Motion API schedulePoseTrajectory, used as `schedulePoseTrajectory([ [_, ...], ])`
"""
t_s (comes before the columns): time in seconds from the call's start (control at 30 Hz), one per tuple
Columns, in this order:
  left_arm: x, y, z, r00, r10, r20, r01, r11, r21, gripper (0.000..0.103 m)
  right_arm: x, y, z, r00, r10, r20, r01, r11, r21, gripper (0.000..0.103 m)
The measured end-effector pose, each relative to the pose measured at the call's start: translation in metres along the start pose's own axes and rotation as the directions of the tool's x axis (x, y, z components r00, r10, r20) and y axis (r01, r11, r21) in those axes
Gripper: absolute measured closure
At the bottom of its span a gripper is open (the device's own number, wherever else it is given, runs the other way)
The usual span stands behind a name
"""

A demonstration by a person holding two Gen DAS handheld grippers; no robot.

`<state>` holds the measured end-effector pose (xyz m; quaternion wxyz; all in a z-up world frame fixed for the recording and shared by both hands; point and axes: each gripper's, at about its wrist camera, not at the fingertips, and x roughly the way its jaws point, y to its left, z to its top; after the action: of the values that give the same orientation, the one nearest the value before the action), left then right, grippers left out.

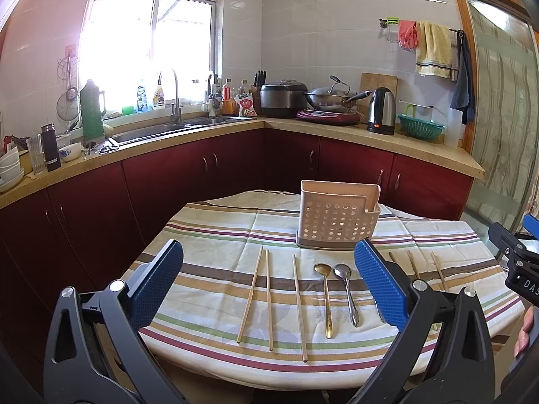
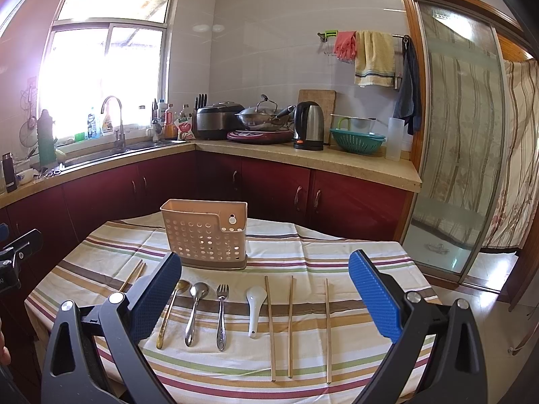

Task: Organize utensils
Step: 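Lower left tool and close on a wooden chopstick while right tool grasps another chopstick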

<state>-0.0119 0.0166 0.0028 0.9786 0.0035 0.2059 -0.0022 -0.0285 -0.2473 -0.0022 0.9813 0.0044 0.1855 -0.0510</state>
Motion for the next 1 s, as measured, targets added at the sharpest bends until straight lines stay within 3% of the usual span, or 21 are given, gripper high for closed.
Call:
schedulePoseTrajectory([
  [0.47, 0.011, 0.004, -0.006, 1.000, -0.007, 0.018, 0.007, 1.000, 0.009, 0.004, 0.011, -0.006, -0.009, 1.000, 0.008, 0.022, -0.007, 1.000, -0.016, 0.006],
  [0.6, 0.038, 0.010, -0.029, 0.998, 0.013, -0.057, -0.011, 0.999, 0.032, 0.004, 0.028, -0.014, -0.034, 1.000, 0.003, 0.002, -0.003, 1.000, -0.021, 0.006],
  [0.8, 0.091, 0.025, -0.081, 0.980, 0.065, -0.186, -0.056, 0.997, 0.056, 0.005, 0.063, -0.037, -0.084, 0.997, 0.001, -0.075, 0.000, 1.000, 0.018, 0.007],
  [0.9, 0.116, 0.037, -0.108, 0.967, 0.088, -0.241, -0.079, 0.996, 0.047, 0.019, 0.077, -0.047, -0.107, 0.994, -0.022, -0.110, 0.024, 1.000, 0.019, 0.008],
  [0.97, 0.127, 0.045, -0.122, 0.958, 0.078, -0.277, -0.073, 0.997, 0.030, 0.026, 0.083, -0.052, -0.118, 0.992, -0.017, -0.128, 0.021, 0.999, 0.031, 0.013],
  [1.0, 0.130, 0.047, -0.126, 0.956, 0.062, -0.285, -0.058, 0.998, 0.023, 0.027, 0.087, -0.055, -0.124, 0.989, -0.013, -0.147, 0.018, 0.999, 0.037, 0.027],
])
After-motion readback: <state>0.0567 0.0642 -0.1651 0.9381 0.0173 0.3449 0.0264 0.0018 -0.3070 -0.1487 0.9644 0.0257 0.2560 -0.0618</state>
